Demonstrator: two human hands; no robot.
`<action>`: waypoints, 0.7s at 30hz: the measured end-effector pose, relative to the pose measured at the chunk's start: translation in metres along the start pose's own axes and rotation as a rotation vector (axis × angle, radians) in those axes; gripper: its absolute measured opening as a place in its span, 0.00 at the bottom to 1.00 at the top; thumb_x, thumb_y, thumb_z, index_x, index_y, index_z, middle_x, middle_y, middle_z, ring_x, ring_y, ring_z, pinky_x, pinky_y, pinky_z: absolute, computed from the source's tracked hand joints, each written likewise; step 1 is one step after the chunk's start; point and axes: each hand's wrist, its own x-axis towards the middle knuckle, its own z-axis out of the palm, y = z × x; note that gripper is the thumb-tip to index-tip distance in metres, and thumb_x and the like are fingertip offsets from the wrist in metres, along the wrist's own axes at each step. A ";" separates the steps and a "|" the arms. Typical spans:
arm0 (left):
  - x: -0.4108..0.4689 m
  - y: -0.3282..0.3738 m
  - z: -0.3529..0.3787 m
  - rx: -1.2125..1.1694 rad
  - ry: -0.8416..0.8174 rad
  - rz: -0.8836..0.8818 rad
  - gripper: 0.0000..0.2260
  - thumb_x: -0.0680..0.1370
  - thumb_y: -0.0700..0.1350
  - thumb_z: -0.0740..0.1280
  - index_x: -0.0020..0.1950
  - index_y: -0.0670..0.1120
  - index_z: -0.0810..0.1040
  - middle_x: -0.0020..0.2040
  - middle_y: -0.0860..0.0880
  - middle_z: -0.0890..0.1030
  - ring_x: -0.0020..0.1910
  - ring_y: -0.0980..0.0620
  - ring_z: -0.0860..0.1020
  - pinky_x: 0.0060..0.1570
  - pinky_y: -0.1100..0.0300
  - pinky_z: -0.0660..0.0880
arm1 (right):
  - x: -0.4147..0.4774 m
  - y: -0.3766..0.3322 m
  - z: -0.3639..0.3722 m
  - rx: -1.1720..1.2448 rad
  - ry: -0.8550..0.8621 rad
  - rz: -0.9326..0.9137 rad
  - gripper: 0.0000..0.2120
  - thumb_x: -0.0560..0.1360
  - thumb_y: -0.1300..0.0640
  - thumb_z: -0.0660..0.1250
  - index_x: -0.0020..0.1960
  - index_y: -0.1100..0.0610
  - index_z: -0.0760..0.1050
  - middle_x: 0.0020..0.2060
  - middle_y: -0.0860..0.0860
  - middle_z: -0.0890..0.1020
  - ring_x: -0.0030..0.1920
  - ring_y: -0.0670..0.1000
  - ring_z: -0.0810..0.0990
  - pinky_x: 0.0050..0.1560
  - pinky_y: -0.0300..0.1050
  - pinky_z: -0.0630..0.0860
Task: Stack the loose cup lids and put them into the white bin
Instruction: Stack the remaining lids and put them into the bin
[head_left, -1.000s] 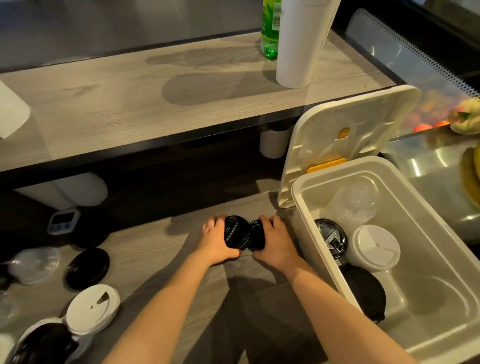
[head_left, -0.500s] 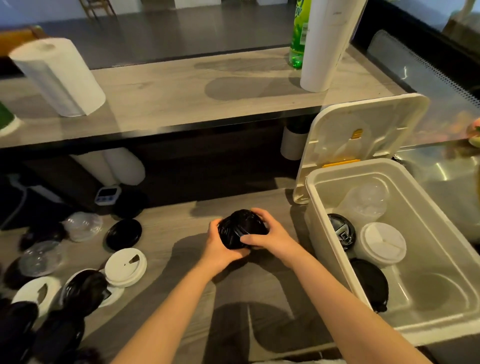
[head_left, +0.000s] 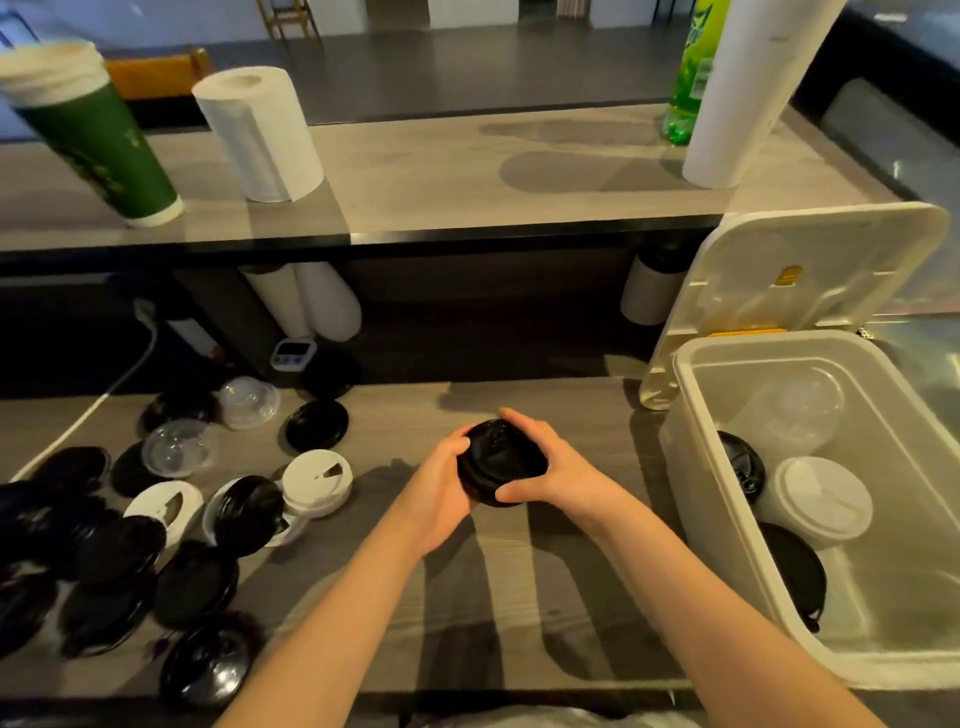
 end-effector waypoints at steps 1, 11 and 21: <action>-0.001 -0.001 -0.001 -0.004 0.014 -0.006 0.17 0.81 0.42 0.52 0.68 0.40 0.70 0.63 0.38 0.76 0.63 0.42 0.74 0.61 0.49 0.72 | -0.002 -0.001 0.001 -0.037 -0.010 -0.016 0.43 0.64 0.63 0.77 0.72 0.45 0.60 0.65 0.48 0.64 0.68 0.49 0.65 0.71 0.49 0.65; -0.009 -0.015 -0.001 0.222 0.173 0.085 0.18 0.78 0.31 0.58 0.65 0.45 0.67 0.60 0.45 0.74 0.58 0.49 0.75 0.51 0.58 0.75 | -0.015 -0.003 -0.004 -0.357 -0.067 -0.112 0.45 0.67 0.61 0.76 0.76 0.48 0.55 0.67 0.48 0.63 0.67 0.45 0.64 0.68 0.38 0.63; -0.039 -0.002 -0.044 0.124 0.399 0.131 0.17 0.75 0.27 0.57 0.59 0.42 0.71 0.51 0.44 0.79 0.48 0.49 0.79 0.48 0.55 0.76 | 0.005 -0.013 0.048 -0.113 -0.024 0.012 0.27 0.74 0.65 0.68 0.71 0.55 0.65 0.60 0.55 0.73 0.40 0.48 0.79 0.38 0.41 0.79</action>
